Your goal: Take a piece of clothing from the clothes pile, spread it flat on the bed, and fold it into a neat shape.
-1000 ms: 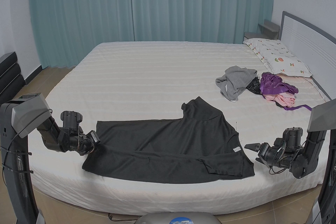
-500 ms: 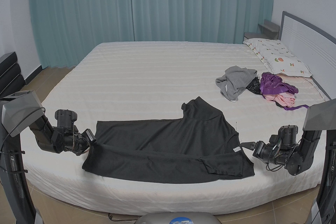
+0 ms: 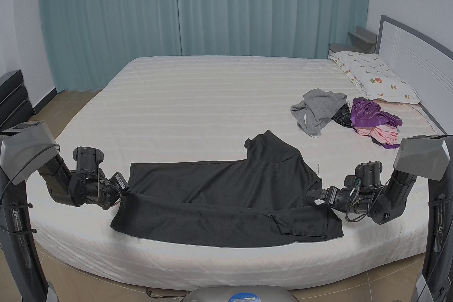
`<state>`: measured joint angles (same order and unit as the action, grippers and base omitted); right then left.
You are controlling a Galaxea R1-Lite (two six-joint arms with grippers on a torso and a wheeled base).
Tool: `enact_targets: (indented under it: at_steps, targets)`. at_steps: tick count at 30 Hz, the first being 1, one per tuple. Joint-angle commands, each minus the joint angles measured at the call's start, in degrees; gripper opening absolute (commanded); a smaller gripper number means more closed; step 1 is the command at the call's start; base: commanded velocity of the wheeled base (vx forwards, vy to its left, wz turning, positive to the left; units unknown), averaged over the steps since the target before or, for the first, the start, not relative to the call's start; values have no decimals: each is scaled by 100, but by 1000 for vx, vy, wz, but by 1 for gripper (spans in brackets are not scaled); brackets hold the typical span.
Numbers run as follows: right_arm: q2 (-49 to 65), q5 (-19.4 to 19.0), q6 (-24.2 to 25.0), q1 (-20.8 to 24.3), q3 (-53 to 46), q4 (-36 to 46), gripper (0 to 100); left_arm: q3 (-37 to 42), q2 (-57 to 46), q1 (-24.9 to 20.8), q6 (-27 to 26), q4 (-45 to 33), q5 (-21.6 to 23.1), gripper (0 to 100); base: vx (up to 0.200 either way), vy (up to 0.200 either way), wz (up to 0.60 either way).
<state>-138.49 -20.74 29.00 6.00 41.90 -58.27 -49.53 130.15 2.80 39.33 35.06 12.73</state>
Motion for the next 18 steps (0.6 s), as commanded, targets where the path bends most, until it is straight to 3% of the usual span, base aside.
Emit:
enact_targets:
  at_steps: [1,13,14,18]
  targets:
    - [-223,-1,-70,77,187,9,100,-4,-7,1,-4,1,2,0,0,0,0]
    - [-196,-1,-413,15,-33,-18,100,-13,-7,1,5,1,2,0,0,0,0]
    - [-205,-1,-413,15,-41,-18,0,-13,-16,1,5,1,2,0,0,0,0]
    - [-196,-1,-422,15,-68,-18,0,-13,-16,1,5,1,2,0,0,0,0]
